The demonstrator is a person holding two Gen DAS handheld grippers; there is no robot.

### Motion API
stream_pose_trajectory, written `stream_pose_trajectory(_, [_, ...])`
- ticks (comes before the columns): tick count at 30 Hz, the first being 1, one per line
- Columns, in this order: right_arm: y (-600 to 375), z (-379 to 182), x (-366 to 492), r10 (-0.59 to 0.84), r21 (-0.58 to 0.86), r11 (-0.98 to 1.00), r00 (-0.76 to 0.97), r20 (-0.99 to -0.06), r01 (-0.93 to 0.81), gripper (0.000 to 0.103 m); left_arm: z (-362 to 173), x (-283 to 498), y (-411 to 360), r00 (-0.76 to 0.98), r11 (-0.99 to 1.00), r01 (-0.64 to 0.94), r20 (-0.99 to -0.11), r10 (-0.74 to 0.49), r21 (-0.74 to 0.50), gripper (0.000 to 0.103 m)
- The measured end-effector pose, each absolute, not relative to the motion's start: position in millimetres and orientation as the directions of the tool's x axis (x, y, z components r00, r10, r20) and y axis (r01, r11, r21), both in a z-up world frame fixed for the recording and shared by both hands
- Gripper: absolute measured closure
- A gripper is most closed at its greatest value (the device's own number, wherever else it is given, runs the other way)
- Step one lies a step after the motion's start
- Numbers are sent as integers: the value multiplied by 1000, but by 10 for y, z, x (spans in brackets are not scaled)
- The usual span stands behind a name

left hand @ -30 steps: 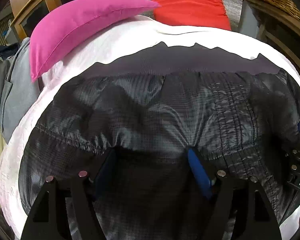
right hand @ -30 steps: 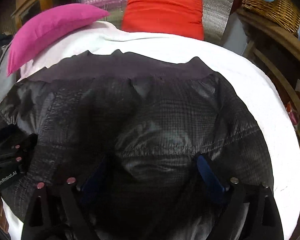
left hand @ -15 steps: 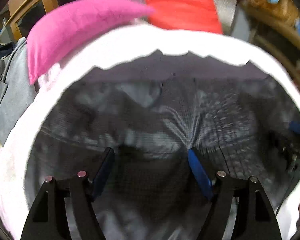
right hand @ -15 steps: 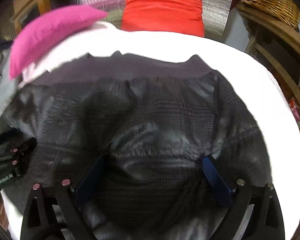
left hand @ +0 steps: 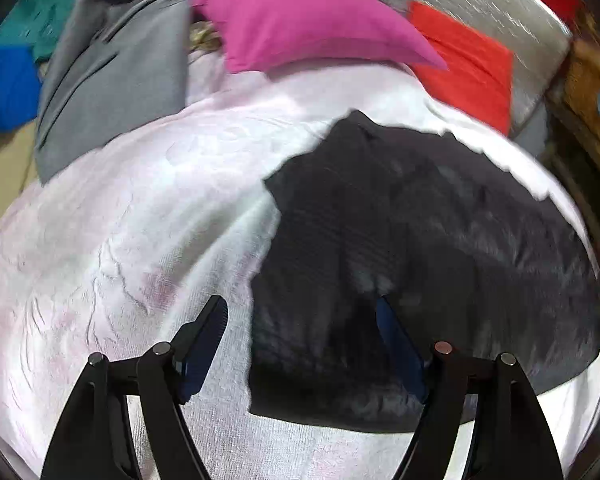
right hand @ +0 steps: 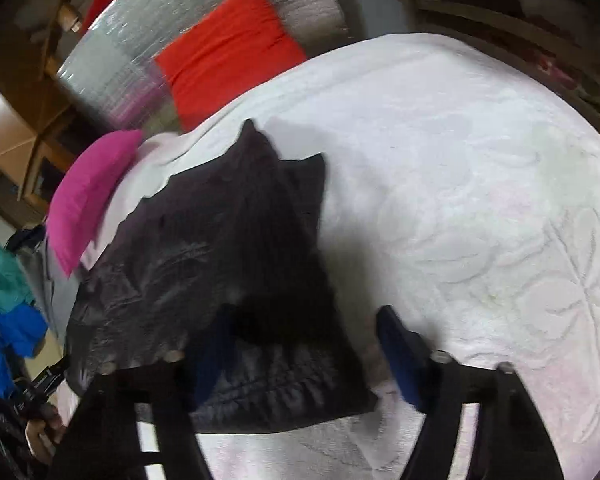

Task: Fold large clothes
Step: 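Lower the folded black jacket bundle onto the bed with both grippers, then press the bundle flat with both grippers and open them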

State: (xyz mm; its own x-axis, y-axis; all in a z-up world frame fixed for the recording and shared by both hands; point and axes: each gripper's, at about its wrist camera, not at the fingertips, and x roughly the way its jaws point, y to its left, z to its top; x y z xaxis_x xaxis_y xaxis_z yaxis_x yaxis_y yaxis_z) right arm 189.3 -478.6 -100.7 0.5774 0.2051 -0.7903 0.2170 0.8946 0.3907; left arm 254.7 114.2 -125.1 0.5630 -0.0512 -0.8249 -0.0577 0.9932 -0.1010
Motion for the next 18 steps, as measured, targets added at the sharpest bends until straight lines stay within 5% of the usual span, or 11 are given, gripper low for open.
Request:
stream_pose_trajectory(2, [-4721,-1043,1928,183,352,911,552,-813,216,62,-1380,2576,1072,533,996,-48,-845,-42,-79,49])
stream_pose_trajectory(4, [-4712,-1018,1932,160,333,916,556,-815,224,71,-1438,2595,1068,523,992,-77,-851,-44,-99,52])
stream_pose_trajectory(11, [-4640,-1042,1874,120,295,923,543,-831,248,71,-1457,2618,974,518,996,-72,-856,-5,-50,53])
stream_pose_trajectory(15, [-4646,-919,1850,103,284,922,541,-835,263,55,-1283,2600,1003,528,994,-69,-849,-31,-79,53])
stream_pose_trajectory(18, [-4786,-768,1750,154,350,906,587,-795,236,22,-1108,2565,1219,566,981,-71,-817,-109,-180,46])
